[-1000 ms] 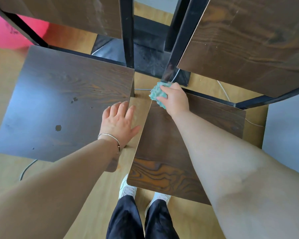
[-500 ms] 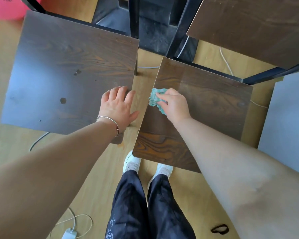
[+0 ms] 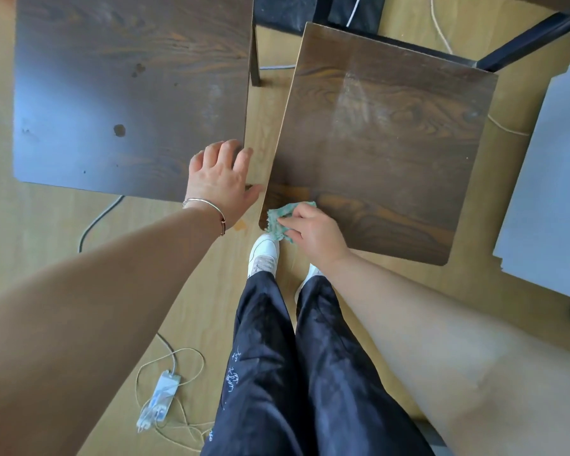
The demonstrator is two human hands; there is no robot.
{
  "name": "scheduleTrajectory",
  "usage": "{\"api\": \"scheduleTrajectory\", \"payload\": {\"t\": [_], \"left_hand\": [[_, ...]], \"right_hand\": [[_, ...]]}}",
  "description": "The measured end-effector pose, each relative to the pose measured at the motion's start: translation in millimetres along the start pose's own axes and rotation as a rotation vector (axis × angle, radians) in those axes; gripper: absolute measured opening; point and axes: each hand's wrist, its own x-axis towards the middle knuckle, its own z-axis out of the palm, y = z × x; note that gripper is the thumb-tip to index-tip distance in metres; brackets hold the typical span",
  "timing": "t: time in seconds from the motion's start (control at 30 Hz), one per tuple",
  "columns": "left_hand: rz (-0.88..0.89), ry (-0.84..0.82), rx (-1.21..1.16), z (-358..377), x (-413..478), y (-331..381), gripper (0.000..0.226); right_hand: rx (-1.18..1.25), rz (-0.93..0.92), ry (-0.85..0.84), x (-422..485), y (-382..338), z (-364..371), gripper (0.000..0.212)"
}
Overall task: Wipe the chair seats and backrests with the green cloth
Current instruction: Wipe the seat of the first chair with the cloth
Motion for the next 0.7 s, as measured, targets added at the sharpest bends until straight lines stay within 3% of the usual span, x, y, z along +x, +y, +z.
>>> {"api": "scheduleTrajectory", "payload": {"t": [0.27,0.47,0.7], "left_hand": [[-0.018,-0.008,0.023,-5,1,2,0.062],[-0.043,0.035,0.03,-17,40,7,0.062],[-0.037,0.097,-0.019,-24,80,1,0.063]], "right_hand": [[-0.021,-0.016,-0.139,0,-2,-14,0.028],[-0.025,0.046,0.183,103,9,-90,0.027],[-0.134,0.167,0.364,235,21,-157,0.025]]}}
